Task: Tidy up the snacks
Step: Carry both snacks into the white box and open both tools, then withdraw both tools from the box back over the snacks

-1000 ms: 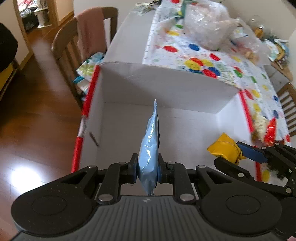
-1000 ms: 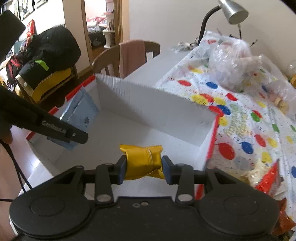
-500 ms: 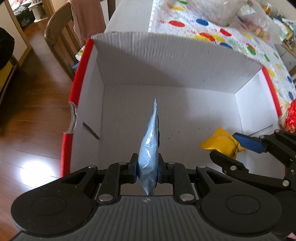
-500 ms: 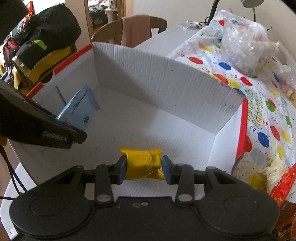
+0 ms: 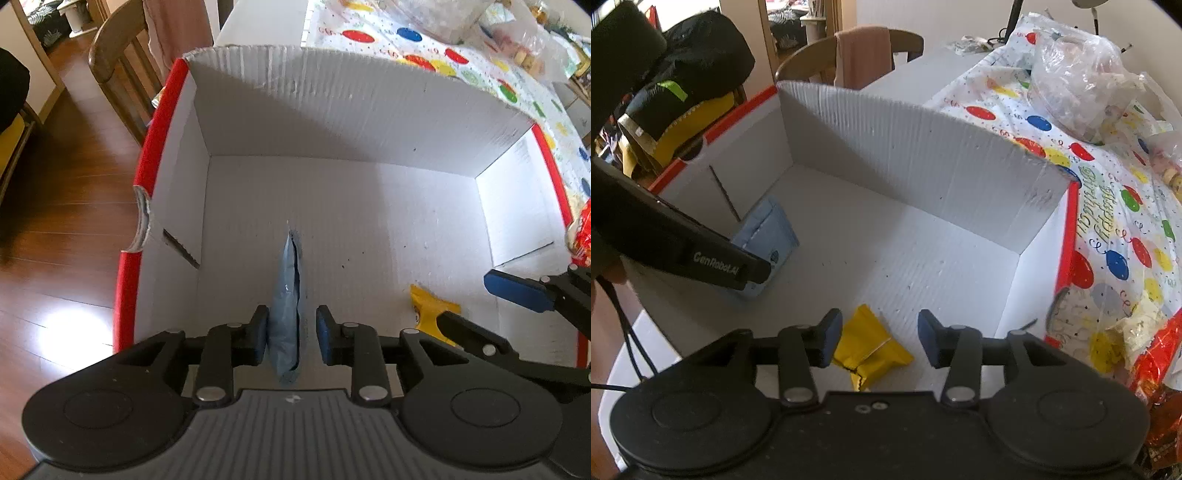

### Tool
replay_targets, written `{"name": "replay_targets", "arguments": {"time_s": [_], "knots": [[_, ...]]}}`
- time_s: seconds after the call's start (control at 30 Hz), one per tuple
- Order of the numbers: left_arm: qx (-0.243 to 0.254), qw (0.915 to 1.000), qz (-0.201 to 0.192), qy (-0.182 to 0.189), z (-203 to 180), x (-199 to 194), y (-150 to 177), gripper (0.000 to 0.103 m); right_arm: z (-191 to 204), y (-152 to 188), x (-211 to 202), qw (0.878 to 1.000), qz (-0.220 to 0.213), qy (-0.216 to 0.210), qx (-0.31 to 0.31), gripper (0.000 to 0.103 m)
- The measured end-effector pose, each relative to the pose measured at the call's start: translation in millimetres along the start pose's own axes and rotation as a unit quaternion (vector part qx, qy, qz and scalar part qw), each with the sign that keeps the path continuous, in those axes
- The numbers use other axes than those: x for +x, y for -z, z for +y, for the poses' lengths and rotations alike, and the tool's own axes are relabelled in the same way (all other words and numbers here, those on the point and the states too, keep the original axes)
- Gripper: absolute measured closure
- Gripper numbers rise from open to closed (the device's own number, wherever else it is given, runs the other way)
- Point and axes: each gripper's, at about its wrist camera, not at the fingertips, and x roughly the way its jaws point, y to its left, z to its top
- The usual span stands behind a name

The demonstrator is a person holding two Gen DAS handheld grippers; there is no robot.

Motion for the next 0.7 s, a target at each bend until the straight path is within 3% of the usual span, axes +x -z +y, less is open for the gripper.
{"name": "replay_targets", "arguments": {"time_s": [0.1,0.33,0.57,0.7], "knots": [[-0.005,0.9999,-0.008,0.007,2,-9,2,0.072,-2,0,-11,1.0,-0.011,-0.005,0.007,0.052],[-0.001,0.9982,-0.049,0.035,-2,-37,9,0.04,-7,3,-44,0.999,-0.045,-0.015,0.021,0.042],[0.008,0.9931,-0.098,0.064,-10,-71,18,0.037,-15,9,-77,0.996,-0.081,-0.019,0.036,0.027],[0.02,0.987,-0.144,0.068,-22,-92,28,0.03,-19,17,-98,0.993,-0.104,-0.021,0.045,0.015]]}}
